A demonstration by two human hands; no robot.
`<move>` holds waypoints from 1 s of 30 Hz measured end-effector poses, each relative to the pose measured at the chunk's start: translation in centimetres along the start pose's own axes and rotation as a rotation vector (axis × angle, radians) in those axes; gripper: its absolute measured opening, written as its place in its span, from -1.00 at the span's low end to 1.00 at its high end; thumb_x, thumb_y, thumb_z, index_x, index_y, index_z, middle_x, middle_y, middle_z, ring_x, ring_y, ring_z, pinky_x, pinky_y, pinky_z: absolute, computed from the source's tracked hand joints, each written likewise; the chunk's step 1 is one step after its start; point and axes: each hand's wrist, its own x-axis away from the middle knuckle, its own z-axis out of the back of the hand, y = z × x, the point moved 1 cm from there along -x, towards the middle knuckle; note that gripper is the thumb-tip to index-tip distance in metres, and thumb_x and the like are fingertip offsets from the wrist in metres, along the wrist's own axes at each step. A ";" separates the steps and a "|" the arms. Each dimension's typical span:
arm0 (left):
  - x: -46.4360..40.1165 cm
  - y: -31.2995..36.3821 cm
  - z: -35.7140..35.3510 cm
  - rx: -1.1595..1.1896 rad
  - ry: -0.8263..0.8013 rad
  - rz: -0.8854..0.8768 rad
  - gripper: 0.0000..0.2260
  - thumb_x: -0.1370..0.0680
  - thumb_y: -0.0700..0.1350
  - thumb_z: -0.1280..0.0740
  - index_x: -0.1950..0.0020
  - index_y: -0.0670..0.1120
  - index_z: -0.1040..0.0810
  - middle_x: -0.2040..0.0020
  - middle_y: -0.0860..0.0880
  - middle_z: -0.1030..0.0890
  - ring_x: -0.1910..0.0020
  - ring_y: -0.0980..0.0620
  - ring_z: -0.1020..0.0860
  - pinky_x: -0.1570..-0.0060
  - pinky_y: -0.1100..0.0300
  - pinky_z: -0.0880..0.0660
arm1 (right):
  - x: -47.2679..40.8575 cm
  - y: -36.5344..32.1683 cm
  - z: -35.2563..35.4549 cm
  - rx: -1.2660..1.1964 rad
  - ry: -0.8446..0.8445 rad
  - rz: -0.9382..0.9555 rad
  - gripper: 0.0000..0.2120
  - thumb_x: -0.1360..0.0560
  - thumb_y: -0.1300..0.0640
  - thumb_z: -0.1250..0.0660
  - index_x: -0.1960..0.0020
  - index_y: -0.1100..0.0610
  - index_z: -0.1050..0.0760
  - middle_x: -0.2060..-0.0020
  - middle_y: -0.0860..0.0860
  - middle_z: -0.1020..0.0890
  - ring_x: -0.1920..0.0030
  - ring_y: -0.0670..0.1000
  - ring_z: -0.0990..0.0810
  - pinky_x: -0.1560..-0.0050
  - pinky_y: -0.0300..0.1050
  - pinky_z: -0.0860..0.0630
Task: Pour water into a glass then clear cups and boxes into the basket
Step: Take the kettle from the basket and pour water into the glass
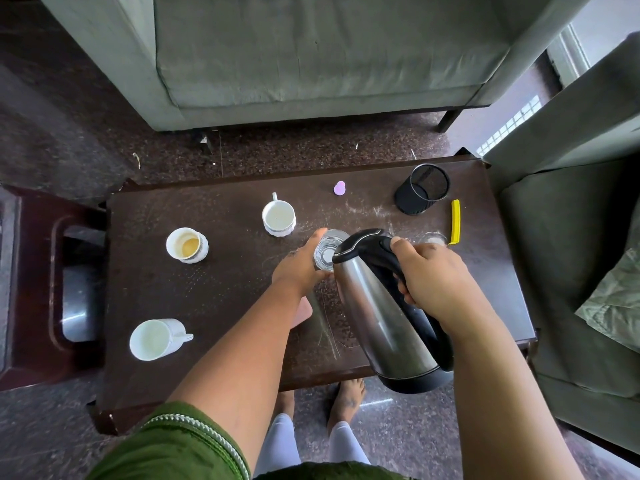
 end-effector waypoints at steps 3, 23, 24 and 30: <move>-0.1 0.0 0.1 0.000 -0.005 0.006 -0.24 -0.45 0.05 -0.39 -0.50 0.31 -0.01 -0.34 0.07 -0.52 -0.29 -0.12 -0.50 -0.24 -0.05 -0.43 | 0.0 0.1 0.0 0.000 0.000 -0.001 -0.44 -0.55 -0.14 -0.10 0.08 0.40 -0.50 0.16 0.33 -0.64 0.09 0.34 -0.61 -0.02 0.25 -0.59; 0.3 0.2 0.2 -0.006 0.019 -0.023 -0.27 -0.48 0.01 -0.36 -0.52 0.26 -0.02 -0.34 0.02 -0.52 -0.31 -0.16 -0.47 -0.19 0.00 -0.39 | -0.9 -2.2 0.2 0.100 -0.034 0.013 -0.47 -0.57 -0.15 -0.07 0.17 0.29 -0.52 0.16 0.23 -0.64 0.09 0.27 -0.61 -0.07 0.19 -0.59; 0.3 0.3 0.2 -0.008 0.018 -0.018 -0.27 -0.48 0.01 -0.36 -0.53 0.26 -0.02 -0.35 0.01 -0.52 -0.32 -0.17 -0.47 -0.19 0.00 -0.38 | -1.0 -2.3 0.2 0.106 -0.035 0.017 -0.47 -0.57 -0.15 -0.07 0.17 0.28 -0.53 0.16 0.23 -0.64 0.08 0.26 -0.61 -0.07 0.18 -0.59; 0.6 0.5 0.4 -0.004 0.017 -0.021 -0.29 -0.50 -0.01 -0.36 -0.53 0.23 -0.04 -0.34 -0.02 -0.52 -0.33 -0.18 -0.46 -0.22 -0.02 -0.38 | -1.0 -2.7 0.6 0.106 -0.021 0.025 -0.49 -0.57 -0.16 -0.08 0.17 0.26 -0.54 0.14 0.22 -0.65 0.06 0.26 -0.62 -0.08 0.19 -0.59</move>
